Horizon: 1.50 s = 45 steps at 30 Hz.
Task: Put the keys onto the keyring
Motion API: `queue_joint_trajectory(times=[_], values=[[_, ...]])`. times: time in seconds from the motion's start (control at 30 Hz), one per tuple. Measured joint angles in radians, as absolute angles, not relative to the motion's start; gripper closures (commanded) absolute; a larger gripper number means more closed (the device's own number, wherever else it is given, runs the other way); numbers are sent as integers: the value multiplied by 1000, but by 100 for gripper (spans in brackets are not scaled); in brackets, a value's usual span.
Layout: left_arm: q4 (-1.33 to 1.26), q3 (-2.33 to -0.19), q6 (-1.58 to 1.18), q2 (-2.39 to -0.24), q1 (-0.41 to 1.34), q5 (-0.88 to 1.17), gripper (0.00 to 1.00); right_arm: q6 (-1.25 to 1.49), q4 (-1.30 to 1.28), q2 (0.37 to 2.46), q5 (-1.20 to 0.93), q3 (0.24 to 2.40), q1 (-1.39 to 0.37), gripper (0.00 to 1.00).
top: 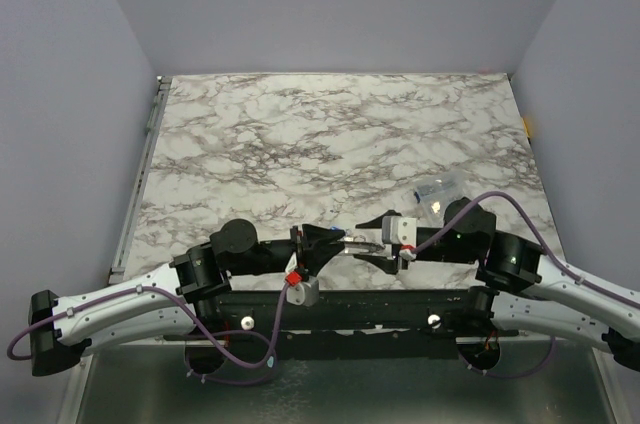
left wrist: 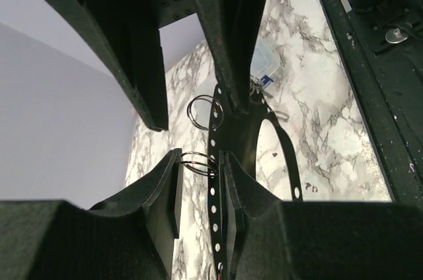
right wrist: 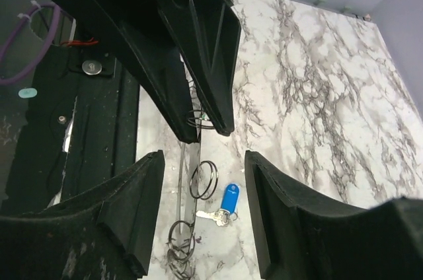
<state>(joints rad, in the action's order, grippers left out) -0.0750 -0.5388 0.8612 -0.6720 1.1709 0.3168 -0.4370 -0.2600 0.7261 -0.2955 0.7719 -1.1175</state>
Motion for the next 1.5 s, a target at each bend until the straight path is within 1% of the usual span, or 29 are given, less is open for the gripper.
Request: queue_joint_trajectory(times=[0.17, 0.4, 0.43, 0.5, 0.53, 0.6, 0.63, 0.67, 0.73, 0.83, 0.93, 1.0, 1.03, 1.13, 1.23, 1.27, 1.33, 1.37, 1.4, 1.43, 1.5], values=[[-68, -530, 880, -672, 1171, 318, 100, -399, -264, 786, -297, 802, -1118, 40], [-67, -521, 901, -668, 1171, 329, 100, -356, -304, 930, -298, 867, -1118, 41], [-67, -519, 903, -665, 1171, 330, 100, -355, -312, 945, -300, 876, -1118, 43], [-66, -515, 907, -659, 1171, 338, 100, -355, -324, 966, -306, 887, -1118, 51], [-65, -514, 910, -656, 1171, 344, 100, -357, -327, 971, -308, 888, -1118, 56], [-65, -514, 912, -653, 1169, 358, 100, -360, -336, 974, -316, 888, -1118, 72], [-65, -513, 915, -651, 1167, 368, 100, -363, -340, 973, -319, 887, -1119, 77], [-64, -512, 918, -647, 1166, 371, 100, -363, -343, 969, -329, 885, -1119, 80], [-64, -512, 915, -640, 1160, 381, 100, -372, -334, 957, -342, 873, -1121, 81], [-68, -512, 907, -633, 1160, 415, 100, -383, -306, 924, -368, 842, -1121, 88], [-77, -512, 894, -629, 1160, 455, 100, -394, -279, 895, -400, 818, -1121, 91], [-83, -512, 882, -628, 1160, 480, 100, -401, -263, 879, -418, 803, -1121, 95], [-87, -512, 875, -628, 1160, 492, 97, -405, -256, 871, -426, 795, -1121, 97], [-90, -512, 854, -628, 1159, 518, 73, -418, -237, 855, -436, 776, -1125, 99], [-95, -512, 838, -628, 1155, 527, 57, -423, -230, 850, -434, 772, -1127, 99], [-96, -512, 834, -627, 1153, 527, 46, -426, -228, 850, -431, 772, -1127, 99], [-100, -512, 821, -620, 1154, 548, 20, -440, -218, 849, -408, 768, -1126, 99], [-97, -512, 813, -617, 1158, 564, 11, -446, -206, 849, -385, 767, -1124, 99], [-96, -512, 805, -614, 1164, 573, 4, -457, -195, 849, -368, 765, -1124, 99], [-97, -512, 801, -612, 1166, 577, 1, -463, -184, 846, -352, 762, -1122, 99], [-95, -512, 792, -603, 1166, 580, 1, -481, -151, 836, -313, 745, -1119, 100]])
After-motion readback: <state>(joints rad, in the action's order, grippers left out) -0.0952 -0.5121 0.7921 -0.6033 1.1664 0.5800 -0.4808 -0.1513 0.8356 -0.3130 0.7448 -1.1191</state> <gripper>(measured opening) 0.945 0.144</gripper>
